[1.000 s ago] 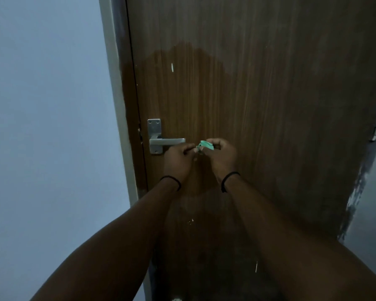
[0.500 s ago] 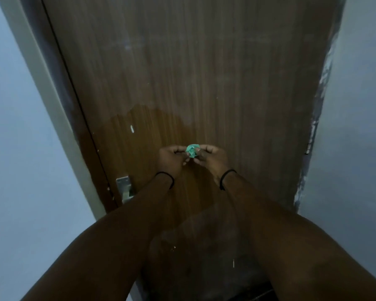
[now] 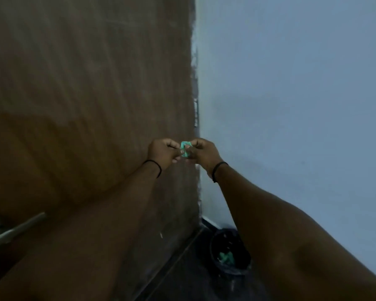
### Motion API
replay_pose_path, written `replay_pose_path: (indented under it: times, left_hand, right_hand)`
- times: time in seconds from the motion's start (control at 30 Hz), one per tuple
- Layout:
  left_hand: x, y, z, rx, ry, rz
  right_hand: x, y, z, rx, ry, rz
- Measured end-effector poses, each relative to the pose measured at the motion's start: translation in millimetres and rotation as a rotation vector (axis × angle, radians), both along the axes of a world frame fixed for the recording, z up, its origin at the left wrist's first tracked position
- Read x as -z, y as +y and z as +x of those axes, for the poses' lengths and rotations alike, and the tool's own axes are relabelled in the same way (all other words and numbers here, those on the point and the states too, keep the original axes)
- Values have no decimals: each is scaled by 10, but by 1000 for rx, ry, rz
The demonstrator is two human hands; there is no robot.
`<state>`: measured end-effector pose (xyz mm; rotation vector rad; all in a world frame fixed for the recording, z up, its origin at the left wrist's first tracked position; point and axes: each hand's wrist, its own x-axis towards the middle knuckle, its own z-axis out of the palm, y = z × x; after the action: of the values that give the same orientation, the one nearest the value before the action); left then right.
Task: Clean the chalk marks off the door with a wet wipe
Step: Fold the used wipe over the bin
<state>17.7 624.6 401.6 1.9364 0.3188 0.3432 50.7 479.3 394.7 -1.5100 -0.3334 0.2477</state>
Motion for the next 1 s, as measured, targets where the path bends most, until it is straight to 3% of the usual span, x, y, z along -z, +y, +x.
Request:
replay_pose_path:
  times: [0.3,0.53,0.77,0.87,1.0]
  left_hand:
    - [1124,-1144,602,403,223,221]
    - [2416,-1316,874,417,296,412]
    - [4091,-1324,1083,478,208,782]
    - [4796,-1258,1091,503,206,865]
    - [5349,-1141,1077,574,376,929]
  right_hand:
    - [1244,-1211,277,351,81,-325]
    - [2502,-1460,350,437,-52,-758]
    - [4076,-1432,722,544,-256,-749]
    - [4931,-1505,868,461,-122,-817]
    - [5713,-1623,727,318,137,-926]
